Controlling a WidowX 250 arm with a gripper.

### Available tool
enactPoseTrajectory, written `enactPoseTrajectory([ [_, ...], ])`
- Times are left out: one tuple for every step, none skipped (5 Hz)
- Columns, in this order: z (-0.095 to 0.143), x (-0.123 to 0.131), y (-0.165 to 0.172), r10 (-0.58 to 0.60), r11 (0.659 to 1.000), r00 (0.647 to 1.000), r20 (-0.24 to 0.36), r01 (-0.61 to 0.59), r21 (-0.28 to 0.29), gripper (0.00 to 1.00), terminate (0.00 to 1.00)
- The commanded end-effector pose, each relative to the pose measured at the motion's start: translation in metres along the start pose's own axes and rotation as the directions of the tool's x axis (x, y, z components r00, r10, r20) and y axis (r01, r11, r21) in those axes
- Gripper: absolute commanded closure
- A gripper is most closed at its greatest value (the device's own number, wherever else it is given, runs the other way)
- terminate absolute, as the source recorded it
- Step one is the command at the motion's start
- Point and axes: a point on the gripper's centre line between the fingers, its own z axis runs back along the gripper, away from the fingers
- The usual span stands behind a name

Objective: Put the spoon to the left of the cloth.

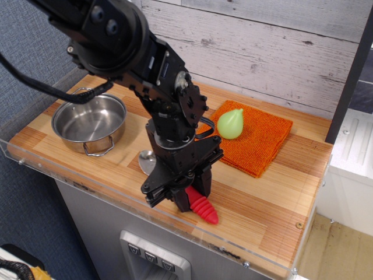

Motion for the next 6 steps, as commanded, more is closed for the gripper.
enactPoseTrajectory([
  [0.04,0.016,-0.018,-0.006,0.995,0.997,0.073,0.013,-0.096,1.0,0.0],
  [0.052,0.016,-0.025,-0.021,0.992,0.996,0.084,0.031,-0.122,1.0,0.0],
  [0.055,0.016,-0.028,-0.096,0.988,0.991,0.092,0.106,-0.109,1.0,0.0],
  [0.053,0.018,-0.031,-0.276,0.955,0.959,0.058,0.28,-0.096,1.0,0.0],
  [0.057,0.028,-0.034,-0.445,0.888,0.892,0.076,0.451,-0.092,1.0,0.0],
  [0.055,0.041,-0.043,-0.626,0.774,0.777,0.074,0.63,-0.061,1.0,0.0],
])
